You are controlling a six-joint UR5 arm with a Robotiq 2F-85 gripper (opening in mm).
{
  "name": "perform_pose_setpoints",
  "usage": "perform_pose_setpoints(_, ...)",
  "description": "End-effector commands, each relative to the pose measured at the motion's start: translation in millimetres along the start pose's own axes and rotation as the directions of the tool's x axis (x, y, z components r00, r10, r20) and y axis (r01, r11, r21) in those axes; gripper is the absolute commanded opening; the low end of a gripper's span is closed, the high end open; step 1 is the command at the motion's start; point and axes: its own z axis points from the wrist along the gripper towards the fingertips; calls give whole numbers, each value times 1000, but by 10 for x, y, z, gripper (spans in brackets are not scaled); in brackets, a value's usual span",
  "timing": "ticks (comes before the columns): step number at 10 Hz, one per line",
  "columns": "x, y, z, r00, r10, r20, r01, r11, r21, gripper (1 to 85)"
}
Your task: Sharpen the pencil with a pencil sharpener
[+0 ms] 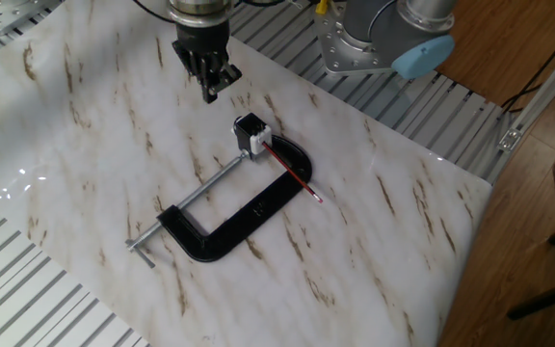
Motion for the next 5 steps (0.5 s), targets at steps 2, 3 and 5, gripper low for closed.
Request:
perform_pose_setpoints(2,198,-59,4,990,109,-84,-109,994,1,10)
perform_pose_setpoints(3,132,-75,28,993,108,-57,-109,994,-22,10)
perform_pose_setpoints(5,26,-242,129,997,70,-14,-70,997,-23,10)
